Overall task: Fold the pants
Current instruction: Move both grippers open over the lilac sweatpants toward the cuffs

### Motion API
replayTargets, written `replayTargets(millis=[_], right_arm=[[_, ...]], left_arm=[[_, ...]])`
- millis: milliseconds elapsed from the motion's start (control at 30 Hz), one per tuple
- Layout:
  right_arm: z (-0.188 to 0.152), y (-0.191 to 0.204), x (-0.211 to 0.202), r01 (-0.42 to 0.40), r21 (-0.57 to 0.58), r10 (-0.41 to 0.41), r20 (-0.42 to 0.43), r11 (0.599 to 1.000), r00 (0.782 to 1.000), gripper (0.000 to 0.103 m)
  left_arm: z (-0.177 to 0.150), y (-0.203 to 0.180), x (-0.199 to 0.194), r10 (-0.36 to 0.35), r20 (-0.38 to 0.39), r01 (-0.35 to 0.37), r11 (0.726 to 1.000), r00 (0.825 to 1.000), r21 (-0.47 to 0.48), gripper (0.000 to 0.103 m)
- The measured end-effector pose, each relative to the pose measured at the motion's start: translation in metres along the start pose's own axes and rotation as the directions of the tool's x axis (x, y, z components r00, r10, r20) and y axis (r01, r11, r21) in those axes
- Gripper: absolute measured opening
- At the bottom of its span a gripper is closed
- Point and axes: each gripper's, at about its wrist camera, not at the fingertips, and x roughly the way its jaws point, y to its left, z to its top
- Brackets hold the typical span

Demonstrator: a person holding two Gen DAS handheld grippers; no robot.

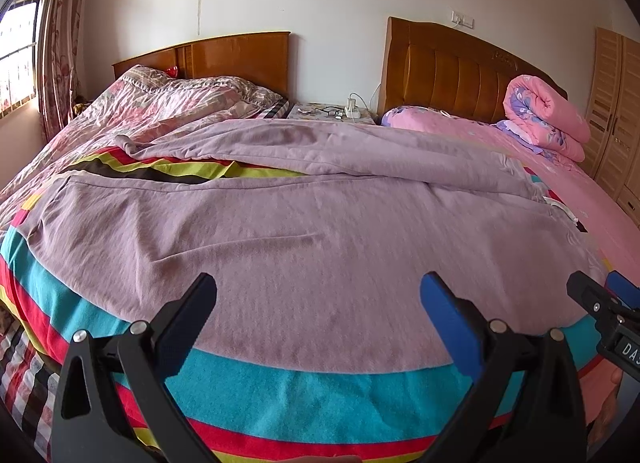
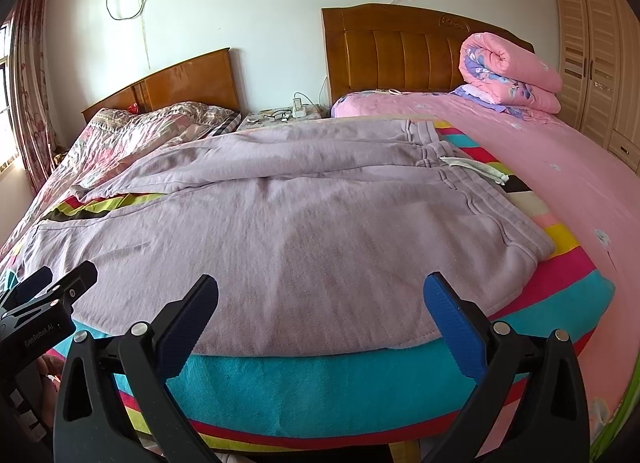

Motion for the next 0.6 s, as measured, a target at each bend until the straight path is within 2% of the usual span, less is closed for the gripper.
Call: replayTargets(millis=[600], right_arm=[[0.0005,0.0049,-0.0027,-0.006,-0.013,0.006,-0.001,1.000,1.000,0.099]], left_arm=[[-0.0043,0.0073,-0.0047,0.004,0.002,-0.004,1.000,1.000,-0.029,0.102]])
